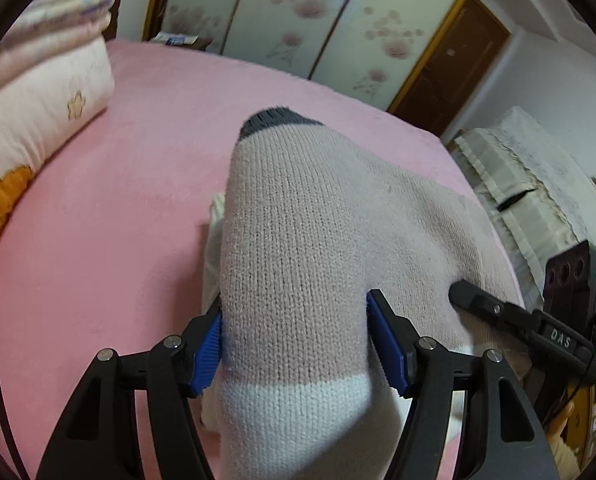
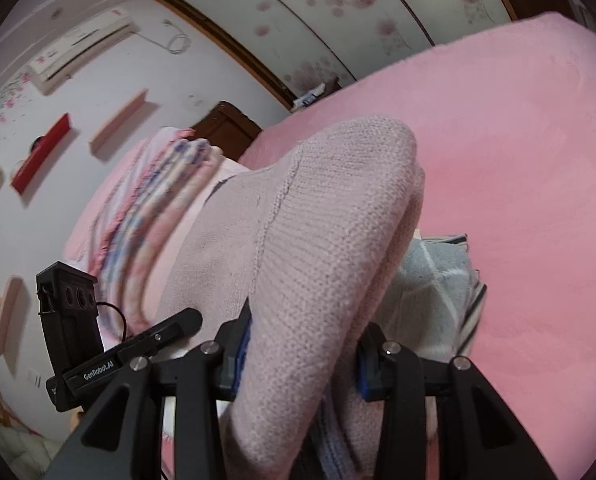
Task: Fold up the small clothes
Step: 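Carry the bundle with both grippers onto the stack of folded clothes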
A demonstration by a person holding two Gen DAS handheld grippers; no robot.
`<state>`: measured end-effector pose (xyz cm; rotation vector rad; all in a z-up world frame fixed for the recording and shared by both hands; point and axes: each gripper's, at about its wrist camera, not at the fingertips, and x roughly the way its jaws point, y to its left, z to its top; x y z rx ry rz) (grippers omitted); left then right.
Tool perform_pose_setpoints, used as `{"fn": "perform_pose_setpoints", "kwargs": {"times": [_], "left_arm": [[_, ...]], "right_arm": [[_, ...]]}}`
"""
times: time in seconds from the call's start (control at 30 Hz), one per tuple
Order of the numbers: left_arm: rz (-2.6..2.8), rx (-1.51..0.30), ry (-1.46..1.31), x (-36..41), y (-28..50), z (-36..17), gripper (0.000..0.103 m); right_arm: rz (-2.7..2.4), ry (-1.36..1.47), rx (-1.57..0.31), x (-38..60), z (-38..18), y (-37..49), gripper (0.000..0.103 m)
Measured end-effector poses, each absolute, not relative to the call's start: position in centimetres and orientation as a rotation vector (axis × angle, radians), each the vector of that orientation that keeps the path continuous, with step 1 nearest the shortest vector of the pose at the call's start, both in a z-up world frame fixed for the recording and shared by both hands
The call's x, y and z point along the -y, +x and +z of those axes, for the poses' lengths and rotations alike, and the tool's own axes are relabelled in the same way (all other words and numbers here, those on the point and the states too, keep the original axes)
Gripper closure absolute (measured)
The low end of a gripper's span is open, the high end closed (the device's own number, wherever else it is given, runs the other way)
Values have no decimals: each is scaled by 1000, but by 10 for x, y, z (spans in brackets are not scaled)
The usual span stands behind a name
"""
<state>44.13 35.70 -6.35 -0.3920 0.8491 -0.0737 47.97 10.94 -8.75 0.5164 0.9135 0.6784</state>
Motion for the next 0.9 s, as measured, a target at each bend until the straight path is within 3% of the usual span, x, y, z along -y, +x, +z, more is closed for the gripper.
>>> {"fn": "perform_pose_setpoints", "kwargs": {"times": [0.2, 0.37, 0.67, 0.8, 0.9], "left_arm": [[-78, -855, -415, -360, 475, -129, 33], [-51, -816, -461, -363, 479, -159, 1], [-49, -782, -464, -368, 468, -177, 0], [22, -759, -419, -355, 458, -163, 0], [77, -718, -384, -347, 443, -146, 0]], "right_arm": [[615, 526, -957, -112, -142, 505, 63], [597, 546, -956, -99, -173, 511, 63], [600, 478, -941, -104, -180, 511, 57], [549, 387, -925, -104, -164, 503, 42], [529, 357, -902, -92, -150, 492, 40]]}}
